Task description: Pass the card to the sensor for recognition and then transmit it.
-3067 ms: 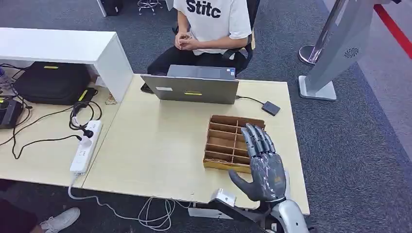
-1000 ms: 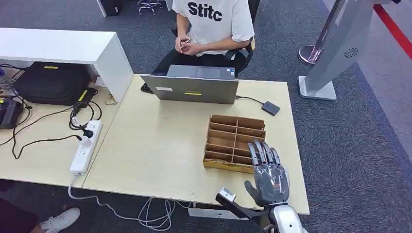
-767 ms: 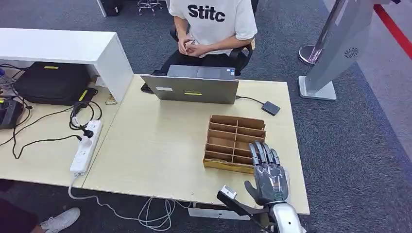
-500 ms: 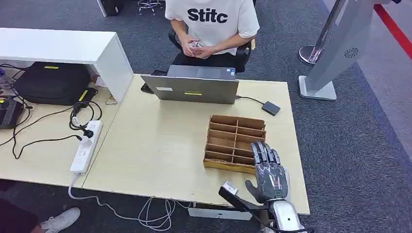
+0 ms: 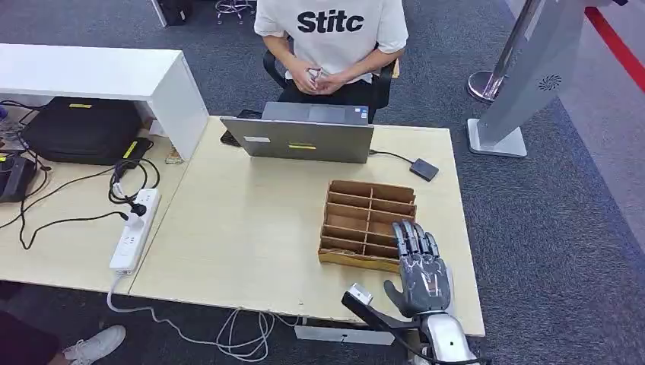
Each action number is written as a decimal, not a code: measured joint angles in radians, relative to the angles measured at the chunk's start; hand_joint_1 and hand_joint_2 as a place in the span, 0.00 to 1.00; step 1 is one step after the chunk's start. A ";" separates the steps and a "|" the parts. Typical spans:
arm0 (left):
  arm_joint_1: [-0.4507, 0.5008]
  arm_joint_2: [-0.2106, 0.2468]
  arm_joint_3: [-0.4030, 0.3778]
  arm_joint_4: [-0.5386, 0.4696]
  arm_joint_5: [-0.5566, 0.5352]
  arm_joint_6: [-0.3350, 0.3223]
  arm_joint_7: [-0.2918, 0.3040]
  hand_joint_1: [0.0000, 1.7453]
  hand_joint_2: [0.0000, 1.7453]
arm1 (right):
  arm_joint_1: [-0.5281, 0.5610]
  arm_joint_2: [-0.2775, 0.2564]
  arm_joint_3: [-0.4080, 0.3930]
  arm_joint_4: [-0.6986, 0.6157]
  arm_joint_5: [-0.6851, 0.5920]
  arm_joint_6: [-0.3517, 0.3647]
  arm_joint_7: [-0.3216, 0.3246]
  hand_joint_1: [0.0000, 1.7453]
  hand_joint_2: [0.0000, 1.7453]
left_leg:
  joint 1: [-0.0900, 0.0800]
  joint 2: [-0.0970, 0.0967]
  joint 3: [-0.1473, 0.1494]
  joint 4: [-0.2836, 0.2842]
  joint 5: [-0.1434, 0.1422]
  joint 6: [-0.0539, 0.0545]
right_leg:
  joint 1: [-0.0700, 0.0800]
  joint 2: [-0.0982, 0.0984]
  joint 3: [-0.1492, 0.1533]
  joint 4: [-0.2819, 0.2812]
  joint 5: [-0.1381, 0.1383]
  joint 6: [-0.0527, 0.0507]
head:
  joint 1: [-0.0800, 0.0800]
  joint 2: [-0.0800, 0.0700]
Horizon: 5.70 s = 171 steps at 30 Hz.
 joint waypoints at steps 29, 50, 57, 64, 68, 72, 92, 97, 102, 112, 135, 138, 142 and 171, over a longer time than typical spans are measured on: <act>-0.004 0.006 0.003 0.000 0.014 -0.022 -0.015 0.00 1.00 | -0.005 0.014 0.018 0.037 0.001 0.000 -0.007 0.00 1.00 | 0.000 0.000 0.000 0.000 0.000 0.000 | 0.000 0.000 0.000 0.000 0.000 0.000 | 0.000 0.000; -0.004 0.012 0.003 0.003 0.017 -0.035 -0.021 0.00 1.00 | -0.024 0.017 0.024 0.081 -0.023 0.000 0.005 0.00 1.00 | 0.000 0.000 0.000 0.000 0.000 0.000 | 0.000 0.000 0.000 0.000 0.000 0.000 | 0.000 0.000; -0.004 0.018 0.003 0.003 0.014 -0.042 -0.018 0.00 1.00 | -0.037 0.017 0.024 0.095 -0.026 -0.010 0.003 0.00 1.00 | 0.000 0.000 0.000 0.000 0.000 0.000 | 0.000 0.000 0.000 0.000 0.000 0.000 | 0.000 0.000; -0.004 0.023 0.003 0.004 0.011 -0.043 -0.018 0.00 1.00 | -0.039 0.017 0.024 0.095 -0.027 -0.010 0.002 0.00 1.00 | 0.000 0.000 0.000 0.000 0.000 0.000 | 0.000 0.000 0.000 0.000 0.000 0.000 | 0.000 0.000; -0.004 0.025 0.003 0.004 0.010 -0.047 -0.017 0.00 1.00 | -0.042 0.017 0.024 0.098 -0.027 -0.009 0.002 0.21 1.00 | 0.000 0.000 0.000 0.000 0.000 0.000 | 0.000 0.000 0.000 0.000 0.000 0.000 | 0.000 0.000; -0.004 0.026 0.003 0.004 0.006 -0.052 -0.016 0.00 1.00 | -0.051 0.017 0.024 0.108 -0.018 -0.008 0.019 0.96 1.00 | 0.000 0.000 0.000 0.000 0.000 0.000 | 0.000 0.000 0.000 0.000 0.000 0.000 | 0.000 0.000; -0.004 0.036 0.002 0.005 -0.008 -0.071 -0.015 0.00 1.00 | -0.131 0.007 0.048 0.223 0.010 -0.053 0.164 0.99 1.00 | 0.000 0.000 0.000 0.000 0.000 0.000 | 0.000 0.000 0.000 0.000 0.000 0.000 | 0.000 0.000; -0.004 0.037 0.002 0.005 -0.009 -0.072 -0.015 0.00 1.00 | -0.131 0.003 0.052 0.214 0.010 -0.052 0.165 1.00 1.00 | 0.000 0.000 0.000 0.000 0.000 0.000 | 0.000 0.000 0.000 0.000 0.000 0.000 | 0.000 0.000; -0.004 0.038 0.002 0.005 -0.013 -0.073 -0.015 0.00 1.00 | -0.120 -0.005 0.059 0.170 0.010 -0.050 0.154 1.00 1.00 | 0.000 0.000 0.000 0.000 0.000 0.000 | 0.000 0.000 0.000 0.000 0.000 0.000 | 0.000 0.000; -0.004 0.041 0.000 0.006 -0.022 -0.076 -0.011 0.00 1.00 | -0.098 -0.008 0.058 0.037 0.010 -0.029 0.093 0.98 1.00 | 0.000 0.000 0.000 0.000 0.000 0.000 | 0.000 0.000 0.000 0.000 0.000 0.000 | 0.000 0.000; -0.004 0.046 -0.034 0.020 -0.072 -0.074 -0.003 0.00 1.00 | -0.307 0.079 0.015 -0.048 -0.221 0.206 0.003 1.00 1.00 | 0.000 0.000 0.000 0.000 0.001 0.000 | 0.000 0.000 0.000 0.000 0.001 -0.001 | 0.000 0.000; -0.004 0.051 -0.044 0.019 -0.081 -0.078 0.003 0.00 1.00 | -0.361 0.102 -0.017 -0.026 -0.196 0.239 0.028 1.00 1.00 | 0.000 0.000 0.000 0.000 0.001 0.000 | 0.000 0.000 0.000 0.000 0.001 -0.001 | 0.000 0.000; -0.004 0.055 -0.058 0.021 -0.099 -0.080 0.005 0.00 1.00 | -0.438 0.128 -0.069 0.029 -0.167 0.279 0.065 1.00 1.00 | 0.000 0.000 0.000 0.000 0.001 0.000 | 0.000 0.000 0.000 0.000 0.001 -0.001 | 0.000 0.000; -0.004 0.066 -0.106 0.029 -0.145 -0.091 0.010 0.00 1.00 | -0.572 0.166 -0.223 0.235 -0.469 0.286 0.052 0.00 1.00 | 0.000 0.000 0.000 0.000 0.001 0.000 | 0.000 0.000 0.000 0.000 0.001 -0.001 | 0.000 0.000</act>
